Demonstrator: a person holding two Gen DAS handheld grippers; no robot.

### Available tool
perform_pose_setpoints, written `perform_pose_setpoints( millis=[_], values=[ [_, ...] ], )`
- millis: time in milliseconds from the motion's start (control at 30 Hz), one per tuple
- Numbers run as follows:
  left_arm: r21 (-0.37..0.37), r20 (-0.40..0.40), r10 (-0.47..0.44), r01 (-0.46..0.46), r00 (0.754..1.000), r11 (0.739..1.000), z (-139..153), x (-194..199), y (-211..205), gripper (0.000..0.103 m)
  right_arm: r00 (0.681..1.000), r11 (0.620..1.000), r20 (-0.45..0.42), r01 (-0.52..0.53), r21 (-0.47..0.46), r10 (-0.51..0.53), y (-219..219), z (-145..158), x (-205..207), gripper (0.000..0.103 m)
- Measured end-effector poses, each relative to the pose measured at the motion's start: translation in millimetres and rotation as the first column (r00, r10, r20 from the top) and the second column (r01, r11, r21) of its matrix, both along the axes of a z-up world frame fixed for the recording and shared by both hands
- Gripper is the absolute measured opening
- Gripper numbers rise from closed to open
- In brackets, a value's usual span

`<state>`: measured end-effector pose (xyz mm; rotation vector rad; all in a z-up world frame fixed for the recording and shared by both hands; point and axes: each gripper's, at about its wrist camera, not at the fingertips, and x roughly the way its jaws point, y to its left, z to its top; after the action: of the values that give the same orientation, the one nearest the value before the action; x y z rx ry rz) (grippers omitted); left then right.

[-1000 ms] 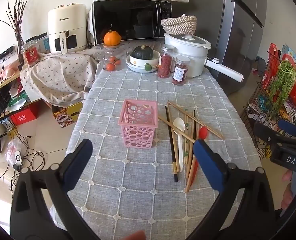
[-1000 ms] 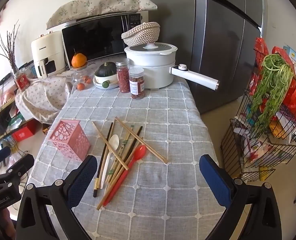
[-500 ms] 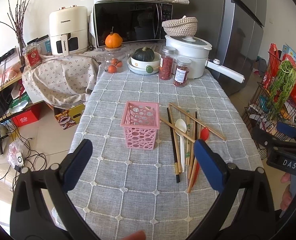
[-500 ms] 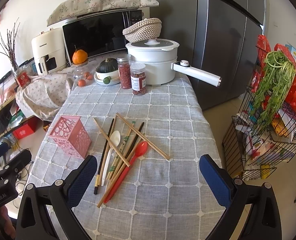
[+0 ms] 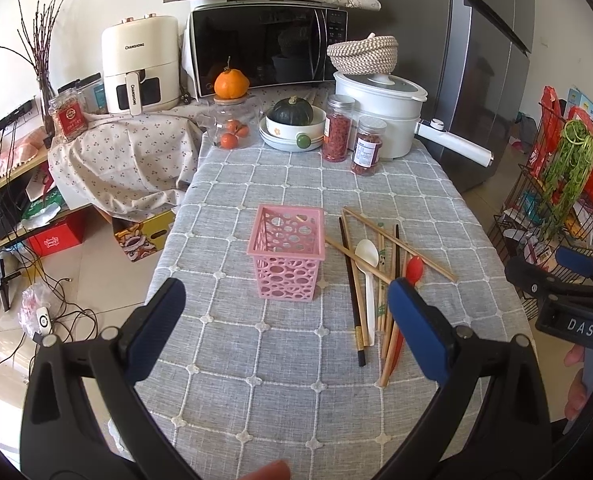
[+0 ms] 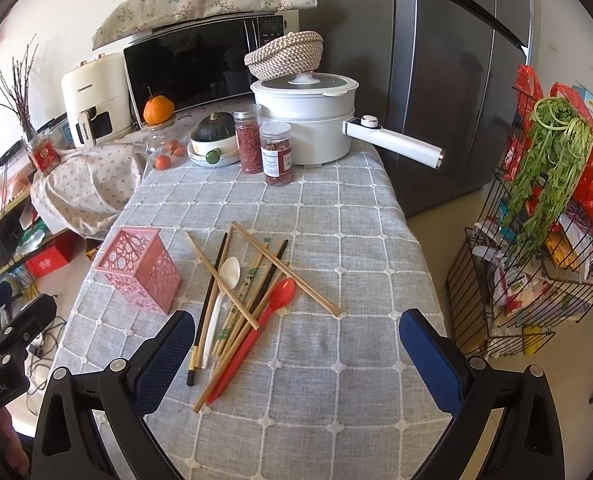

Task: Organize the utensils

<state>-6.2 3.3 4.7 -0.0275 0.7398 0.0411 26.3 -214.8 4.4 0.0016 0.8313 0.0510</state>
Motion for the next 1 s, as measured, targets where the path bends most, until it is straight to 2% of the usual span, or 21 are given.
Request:
perform_pose_setpoints(
  millis=[700, 833, 933, 1000],
  values=[
    [0.024, 0.006, -0.011, 0.01, 1.0, 1.0, -3, 2, -4, 0.101, 1.0, 1.0, -0.026, -0.014, 0.011, 0.015, -3, 0, 3, 0.103],
    [0.027, -0.001, -0.052, 0.052, 0.999, 0.998, -3, 7, -8, 0.101, 0.997, 0.999, -0.072, -0.037, 0.028, 0.039, -7, -2, 12, 0.103],
    [0.001, -0.047, -0.097, 0.097, 0.994, 0.995, -3, 17, -13, 0.101, 0.991, 0.997, -0.124, -0.048, 0.066, 0.056, -16, -4, 25, 0.103],
    [0.015, -0.082, -0.121, 0.123, 0.989, 0.992, -1, 25, -20, 0.101, 0.987, 0.995, -0.153, -0.041, 0.095, 0.055, -26, -5, 34, 0.103]
  ],
)
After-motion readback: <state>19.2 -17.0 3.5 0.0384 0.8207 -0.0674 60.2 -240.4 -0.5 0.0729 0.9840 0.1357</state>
